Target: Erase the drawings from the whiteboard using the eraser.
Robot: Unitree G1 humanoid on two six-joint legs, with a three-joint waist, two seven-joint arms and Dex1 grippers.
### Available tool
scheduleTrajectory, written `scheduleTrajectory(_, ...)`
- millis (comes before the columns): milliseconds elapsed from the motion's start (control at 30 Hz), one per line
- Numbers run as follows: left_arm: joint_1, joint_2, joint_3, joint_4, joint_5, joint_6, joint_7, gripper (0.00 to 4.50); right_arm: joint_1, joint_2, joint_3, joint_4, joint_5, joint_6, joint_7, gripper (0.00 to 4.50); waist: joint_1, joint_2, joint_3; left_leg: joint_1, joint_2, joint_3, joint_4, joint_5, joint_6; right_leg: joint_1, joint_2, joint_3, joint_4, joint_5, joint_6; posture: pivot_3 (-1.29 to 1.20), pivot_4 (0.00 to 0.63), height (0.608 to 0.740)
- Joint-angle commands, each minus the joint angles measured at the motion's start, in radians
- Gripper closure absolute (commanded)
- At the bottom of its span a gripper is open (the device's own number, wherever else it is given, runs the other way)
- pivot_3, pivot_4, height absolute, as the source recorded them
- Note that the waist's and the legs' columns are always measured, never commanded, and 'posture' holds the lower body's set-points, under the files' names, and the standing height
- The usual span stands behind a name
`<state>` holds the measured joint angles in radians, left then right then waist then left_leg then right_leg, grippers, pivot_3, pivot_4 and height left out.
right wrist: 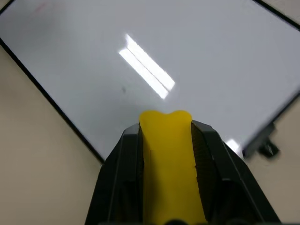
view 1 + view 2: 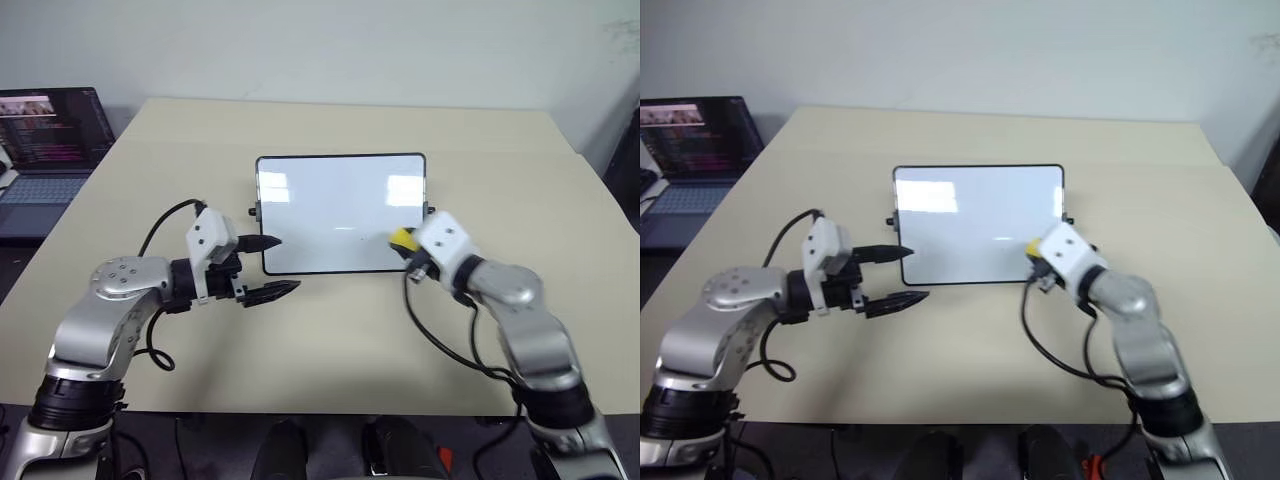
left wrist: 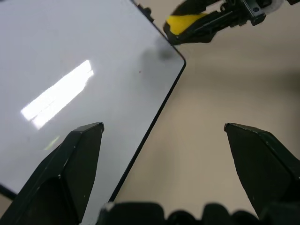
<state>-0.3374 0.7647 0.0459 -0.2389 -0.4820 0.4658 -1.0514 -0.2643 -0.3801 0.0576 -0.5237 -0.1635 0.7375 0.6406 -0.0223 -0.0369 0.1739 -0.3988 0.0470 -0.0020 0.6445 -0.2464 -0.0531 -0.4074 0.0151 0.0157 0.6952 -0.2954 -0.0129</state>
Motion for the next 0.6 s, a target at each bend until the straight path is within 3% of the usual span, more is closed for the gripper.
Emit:
scheduleTrajectory(33,-0.074,-0.036,-0.054,-0.025,0.001,-0.044,-0.031,0.0,0.086,0.018,-0.117,-0.12,0.038,0.092,-0.06,3.4,-0.002,0.0,0.0,0.0,0.0,0.001,0.0,0.0,0.0,0.0,0.0,0.001,0.0,0.0,0.0,0.0,0.15,0.74)
scheduleTrajectory(300,-0.245,-0.184,-0.208,0.123,0.059,-0.137,-0.11,0.0,0.102,0.13,-0.233,0.036,0.088,0.071,-0.249,3.41,-0.012,0.0,0.0,0.004,-0.001,0.003,0.0,0.0,0.0,0.001,0.003,0.003,0.003,-0.003,0.005,0.0,0.15,0.74)
scheduleTrajectory(600,-0.315,-0.282,-0.299,0.229,0.132,-0.252,-0.178,0.0,0.013,0.153,-0.308,0.216,0.163,0.006,-0.351,3.41,-0.01,0.001,0.0,0.002,-0.002,0.003,0.0,0.0,0.0,0.001,0.003,0.003,0.001,-0.002,0.004,0.0,0.15,0.74)
